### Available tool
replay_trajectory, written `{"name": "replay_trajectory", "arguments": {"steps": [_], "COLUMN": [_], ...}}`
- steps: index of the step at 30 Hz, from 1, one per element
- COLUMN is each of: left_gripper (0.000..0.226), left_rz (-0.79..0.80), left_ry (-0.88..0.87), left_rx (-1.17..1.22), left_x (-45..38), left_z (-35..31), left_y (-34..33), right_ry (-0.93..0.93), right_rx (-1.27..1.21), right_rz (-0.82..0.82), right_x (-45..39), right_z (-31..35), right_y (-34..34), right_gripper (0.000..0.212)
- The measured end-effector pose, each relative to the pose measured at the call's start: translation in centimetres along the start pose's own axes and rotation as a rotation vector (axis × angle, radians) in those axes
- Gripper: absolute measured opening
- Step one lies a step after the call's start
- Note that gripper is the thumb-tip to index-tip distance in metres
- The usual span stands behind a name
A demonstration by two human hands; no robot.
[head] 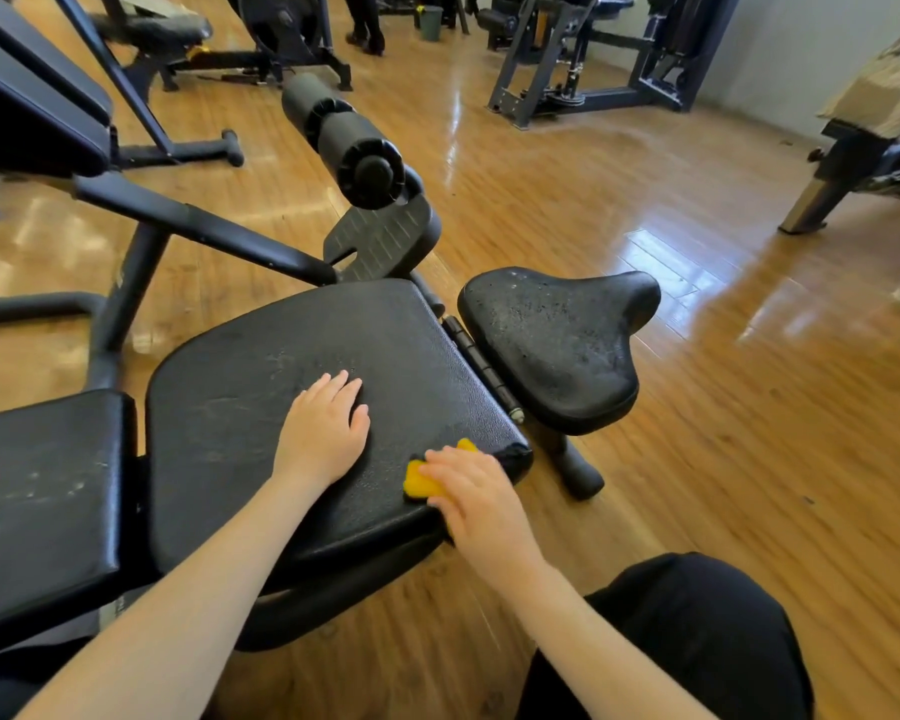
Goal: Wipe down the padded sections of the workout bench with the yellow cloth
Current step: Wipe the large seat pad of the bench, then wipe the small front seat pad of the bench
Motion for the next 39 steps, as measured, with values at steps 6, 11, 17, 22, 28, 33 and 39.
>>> {"name": "replay_trajectory", "arguments": {"steps": [6,11,17,22,28,33,39], "left_gripper": [0.044,0.043,0.041,0.044,0.058,0.064,0.064], "left_rz": [-0.009,-0.029,-0.033,0.002,0.121,0.147,0.135], "left_ry": [0.005,0.012,0.014,0.128,-0.105,-0.085,-0.088], "left_rx": [0.008,0.021,0.006,0.088,0.096,-0.086,-0.115], "left_x": [0.1,0.0,-0.2,-0.5,-2.0,-2.8,-2.7], "left_z": [-0.1,0.0,0.1,-1.3,-10.0,-11.7,-11.9], "left_y": [0.3,0.3,0.4,0.2,-2.5,-5.2,-5.4], "right_ry": [0.094,-0.146,0.041,-0.122,-0.378,-0.483,-0.641], "right_rx": [-0.065,-0.029,-0.129,-0.185,0.060,0.169,0.205], "right_rz": [0.078,-0.028,0.101,0.083,-0.214,-0.155,-0.262], "right_x": [-1.9,-2.1,1.0,-1.0,-4.9,-7.0,-6.3], "right_z": [-2.7,-3.8,-1.2,-3.8,-11.4,-17.1,-18.2], "right_y": [1.7,1.8,1.2,3.8,10.8,13.6,9.4], "right_gripper": [0.030,0.036,0.038,0.034,0.032,0.028,0.033]}}
Point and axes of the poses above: each hand's wrist, its own x-axis away from the middle knuckle, its own y-axis out of the back of the hand, z = x × y, the point moved 2 cm from there along -x, towards the middle knuckle, and after that the axes turned 12 degrees about -z, right-handed, at the moved point
